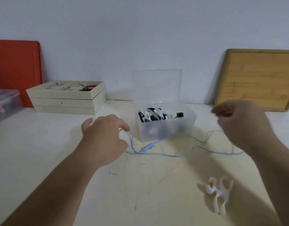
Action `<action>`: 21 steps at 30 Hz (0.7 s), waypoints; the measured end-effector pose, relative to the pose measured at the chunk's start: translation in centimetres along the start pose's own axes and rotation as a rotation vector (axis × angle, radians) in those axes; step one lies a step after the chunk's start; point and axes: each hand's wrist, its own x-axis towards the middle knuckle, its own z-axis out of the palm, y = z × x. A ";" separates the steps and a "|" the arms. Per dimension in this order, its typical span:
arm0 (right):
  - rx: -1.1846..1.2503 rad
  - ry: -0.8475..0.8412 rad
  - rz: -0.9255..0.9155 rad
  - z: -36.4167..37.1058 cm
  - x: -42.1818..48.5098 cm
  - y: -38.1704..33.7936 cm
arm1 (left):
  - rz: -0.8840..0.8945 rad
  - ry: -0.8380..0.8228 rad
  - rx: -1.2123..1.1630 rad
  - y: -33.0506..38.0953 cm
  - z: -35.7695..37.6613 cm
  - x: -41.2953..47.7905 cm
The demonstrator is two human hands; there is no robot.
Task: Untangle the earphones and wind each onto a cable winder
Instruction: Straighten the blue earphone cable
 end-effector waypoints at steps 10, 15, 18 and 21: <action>-0.189 -0.580 -0.496 5.6 -4.6 -2.9 | 0.288 -0.163 0.060 1.2 1.8 -0.3; -0.183 -0.584 -0.468 4.6 -3.9 -2.5 | 0.208 -0.315 -0.204 0.5 1.3 -0.3; -0.164 -0.546 -0.417 3.9 -3.0 -2.0 | 0.126 -0.372 -0.530 0.2 0.2 -0.3; 0.044 -0.590 -0.335 3.6 -2.6 -2.0 | 0.033 -0.360 -0.756 0.3 -0.3 -0.2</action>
